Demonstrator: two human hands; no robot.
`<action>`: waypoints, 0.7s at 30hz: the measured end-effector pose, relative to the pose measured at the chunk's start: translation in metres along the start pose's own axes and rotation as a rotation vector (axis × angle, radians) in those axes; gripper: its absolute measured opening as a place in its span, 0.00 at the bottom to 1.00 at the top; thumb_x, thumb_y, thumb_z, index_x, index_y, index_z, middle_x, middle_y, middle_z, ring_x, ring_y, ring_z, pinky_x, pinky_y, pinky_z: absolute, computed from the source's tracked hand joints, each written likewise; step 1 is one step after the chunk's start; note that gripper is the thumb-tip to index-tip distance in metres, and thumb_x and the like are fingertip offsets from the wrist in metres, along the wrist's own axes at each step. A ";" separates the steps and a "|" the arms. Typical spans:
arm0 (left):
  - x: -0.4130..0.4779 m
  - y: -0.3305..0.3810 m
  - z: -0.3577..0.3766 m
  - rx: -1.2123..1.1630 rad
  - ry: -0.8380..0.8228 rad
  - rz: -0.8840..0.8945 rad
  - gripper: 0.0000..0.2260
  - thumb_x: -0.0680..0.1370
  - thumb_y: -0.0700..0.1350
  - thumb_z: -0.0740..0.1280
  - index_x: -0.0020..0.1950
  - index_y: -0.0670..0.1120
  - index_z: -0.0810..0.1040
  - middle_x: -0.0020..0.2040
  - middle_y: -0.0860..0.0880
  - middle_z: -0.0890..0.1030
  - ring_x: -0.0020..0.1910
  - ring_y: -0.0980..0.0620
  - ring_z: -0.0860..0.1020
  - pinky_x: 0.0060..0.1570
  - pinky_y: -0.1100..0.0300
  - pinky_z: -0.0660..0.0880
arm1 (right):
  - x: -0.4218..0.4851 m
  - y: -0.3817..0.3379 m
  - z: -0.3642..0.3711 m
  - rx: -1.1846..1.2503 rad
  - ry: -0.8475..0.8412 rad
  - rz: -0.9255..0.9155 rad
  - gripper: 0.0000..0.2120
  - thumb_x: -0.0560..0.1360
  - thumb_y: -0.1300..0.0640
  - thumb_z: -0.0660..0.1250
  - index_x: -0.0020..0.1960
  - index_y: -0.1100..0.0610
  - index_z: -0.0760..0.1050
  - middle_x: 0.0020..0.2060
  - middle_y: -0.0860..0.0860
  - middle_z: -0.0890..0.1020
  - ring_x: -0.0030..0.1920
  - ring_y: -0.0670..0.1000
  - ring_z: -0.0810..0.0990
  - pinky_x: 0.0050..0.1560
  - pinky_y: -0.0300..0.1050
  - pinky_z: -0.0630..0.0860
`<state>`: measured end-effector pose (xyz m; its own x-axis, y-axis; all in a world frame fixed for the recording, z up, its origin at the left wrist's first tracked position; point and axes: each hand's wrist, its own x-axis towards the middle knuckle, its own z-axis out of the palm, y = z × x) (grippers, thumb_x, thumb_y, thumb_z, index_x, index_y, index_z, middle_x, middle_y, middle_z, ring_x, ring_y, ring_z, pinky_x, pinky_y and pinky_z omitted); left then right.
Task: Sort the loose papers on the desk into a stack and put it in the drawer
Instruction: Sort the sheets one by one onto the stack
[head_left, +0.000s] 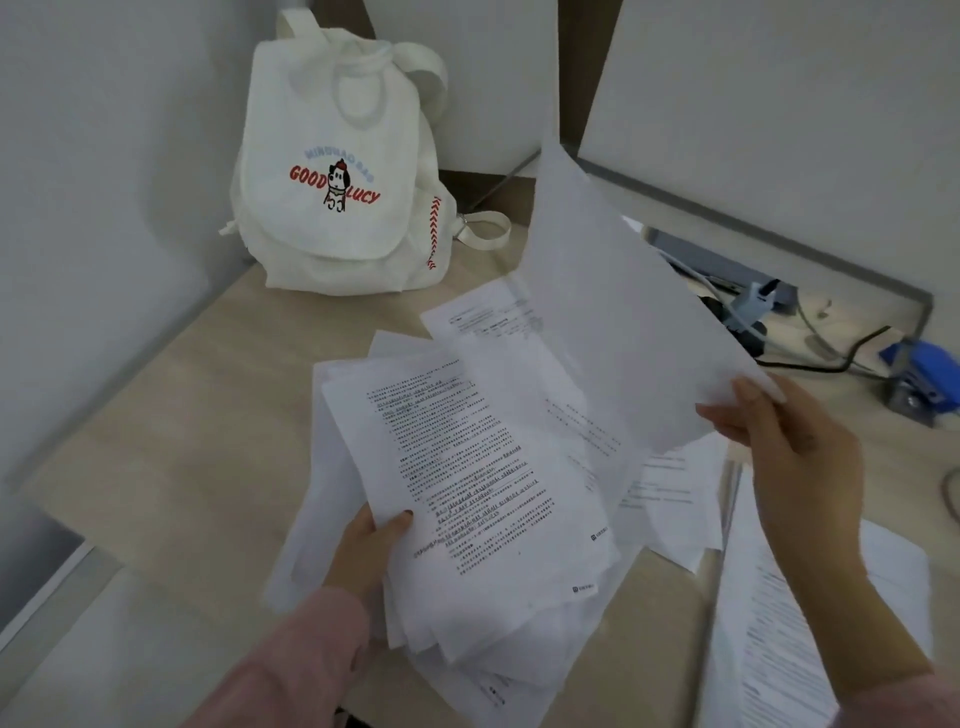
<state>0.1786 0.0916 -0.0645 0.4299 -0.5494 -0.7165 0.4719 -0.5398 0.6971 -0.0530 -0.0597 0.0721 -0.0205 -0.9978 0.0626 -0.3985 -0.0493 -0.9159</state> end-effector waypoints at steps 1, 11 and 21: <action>0.001 0.000 0.004 0.003 -0.012 0.000 0.15 0.78 0.37 0.62 0.64 0.43 0.73 0.54 0.44 0.78 0.48 0.47 0.76 0.55 0.52 0.72 | -0.006 -0.003 -0.003 0.003 -0.022 -0.021 0.08 0.78 0.56 0.61 0.54 0.50 0.77 0.40 0.44 0.84 0.44 0.37 0.82 0.44 0.25 0.75; 0.004 -0.003 0.017 -0.012 -0.069 -0.054 0.15 0.78 0.36 0.61 0.64 0.41 0.73 0.57 0.41 0.78 0.56 0.40 0.77 0.61 0.46 0.72 | -0.069 0.065 0.021 -0.257 -0.488 0.008 0.15 0.75 0.60 0.66 0.48 0.39 0.77 0.45 0.33 0.82 0.51 0.34 0.78 0.47 0.23 0.70; 0.004 -0.009 0.016 -0.037 -0.066 -0.070 0.13 0.72 0.48 0.70 0.55 0.49 0.78 0.54 0.47 0.81 0.55 0.45 0.78 0.62 0.48 0.72 | -0.113 0.097 0.054 -0.307 -0.684 0.092 0.21 0.76 0.58 0.65 0.42 0.30 0.71 0.40 0.18 0.74 0.51 0.36 0.77 0.51 0.32 0.75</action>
<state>0.1636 0.0840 -0.0731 0.3438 -0.5525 -0.7593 0.5275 -0.5554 0.6429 -0.0397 0.0454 -0.0447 0.4675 -0.8071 -0.3606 -0.6623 -0.0495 -0.7476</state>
